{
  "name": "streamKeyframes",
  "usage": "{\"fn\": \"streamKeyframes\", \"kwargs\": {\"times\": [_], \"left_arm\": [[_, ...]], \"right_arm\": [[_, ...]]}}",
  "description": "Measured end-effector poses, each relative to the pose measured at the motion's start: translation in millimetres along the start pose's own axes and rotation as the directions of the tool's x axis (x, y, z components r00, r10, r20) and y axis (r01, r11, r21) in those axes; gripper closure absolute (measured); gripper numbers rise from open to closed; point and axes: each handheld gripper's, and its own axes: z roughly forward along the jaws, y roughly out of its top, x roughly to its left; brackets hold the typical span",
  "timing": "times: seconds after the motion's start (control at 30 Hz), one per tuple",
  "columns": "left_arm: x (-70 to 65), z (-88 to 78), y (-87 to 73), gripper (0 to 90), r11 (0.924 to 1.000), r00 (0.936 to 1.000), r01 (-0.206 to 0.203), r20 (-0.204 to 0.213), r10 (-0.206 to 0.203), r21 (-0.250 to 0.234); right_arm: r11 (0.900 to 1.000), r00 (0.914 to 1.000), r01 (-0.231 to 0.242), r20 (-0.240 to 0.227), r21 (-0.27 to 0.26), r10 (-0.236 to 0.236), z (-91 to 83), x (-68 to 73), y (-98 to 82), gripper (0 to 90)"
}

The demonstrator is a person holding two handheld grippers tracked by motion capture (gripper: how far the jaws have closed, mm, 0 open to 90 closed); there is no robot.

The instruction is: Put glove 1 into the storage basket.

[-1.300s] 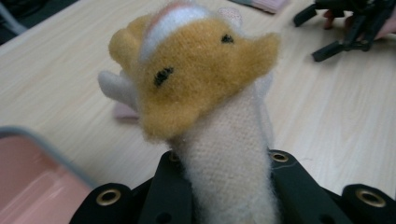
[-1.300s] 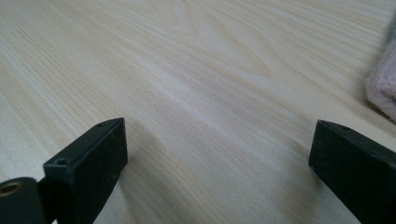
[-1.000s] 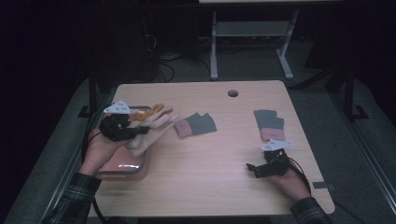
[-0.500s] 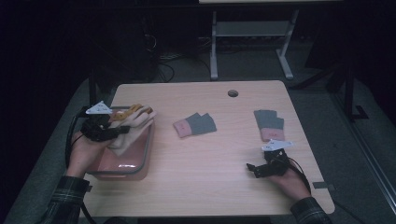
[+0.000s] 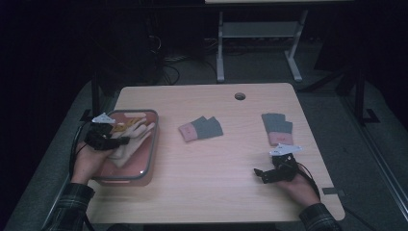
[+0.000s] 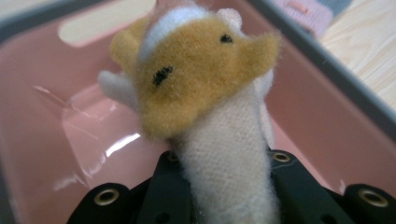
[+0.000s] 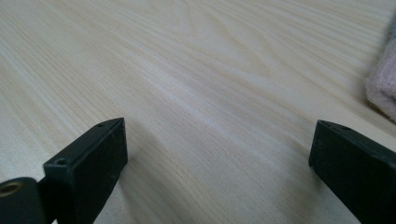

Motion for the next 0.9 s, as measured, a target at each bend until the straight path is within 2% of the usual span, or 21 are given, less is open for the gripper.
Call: {"fn": "streamKeyframes", "kwargs": {"times": [0.2,0.27,0.4,0.47,0.5,0.53,0.6,0.63,0.67,0.9], "left_arm": [[0.3,14.7,-1.9,75.8,0.9987,0.9999,0.000,0.010,0.000,0.050],[0.7,22.3,-3.7,73.9,0.9964,0.9998,0.001,0.022,-0.003,0.084],[0.6,27.6,-5.6,70.2,0.9935,0.9996,0.002,0.029,-0.005,0.114],[0.6,29.1,-6.8,61.7,0.9936,0.9995,0.009,0.030,-0.013,0.113],[1.1,29.4,-7.7,61.7,0.9938,0.9995,0.013,0.029,-0.017,0.110],[1.1,29.8,-8.4,54.3,0.9942,0.9994,0.019,0.027,-0.022,0.105],[1.9,29.5,-9.5,46.8,0.9933,0.9997,0.013,0.021,-0.016,0.115],[1.8,29.5,-10.5,38.1,0.9933,0.9997,0.015,0.017,-0.017,0.115],[1.8,29.4,-11.1,38.1,0.9930,0.9998,0.016,0.011,-0.018,0.117],[2.1,20.0,-12.1,17.1,0.9943,0.9996,0.012,-0.025,-0.010,0.106]], "right_arm": [[1.000,1.0000,0.003,0.001,-0.002,-0.003,0.1,-0.2,0.0,4.1],[1.000,1.0000,0.003,0.002,-0.002,-0.003,0.1,-0.2,0.0,4.1],[1.000,1.0000,-0.001,0.000,0.000,0.001,0.0,0.1,0.0,4.1],[1.000,1.0000,0.000,0.000,0.000,0.000,0.0,0.0,0.0,4.1],[1.000,1.0000,0.000,0.000,0.000,0.000,0.0,0.0,0.0,4.1],[1.000,1.0000,0.003,0.002,-0.002,-0.003,0.1,-0.2,0.0,4.1],[1.000,1.0000,0.003,0.002,-0.002,-0.003,0.1,-0.2,0.0,4.1],[1.000,1.0000,0.003,0.001,-0.001,-0.003,0.1,-0.2,0.0,4.1],[1.000,1.0000,0.003,0.001,-0.001,-0.003,0.1,-0.2,0.0,4.1],[1.000,1.0000,0.003,0.002,-0.001,-0.003,0.1,-0.2,0.0,4.1]]}}
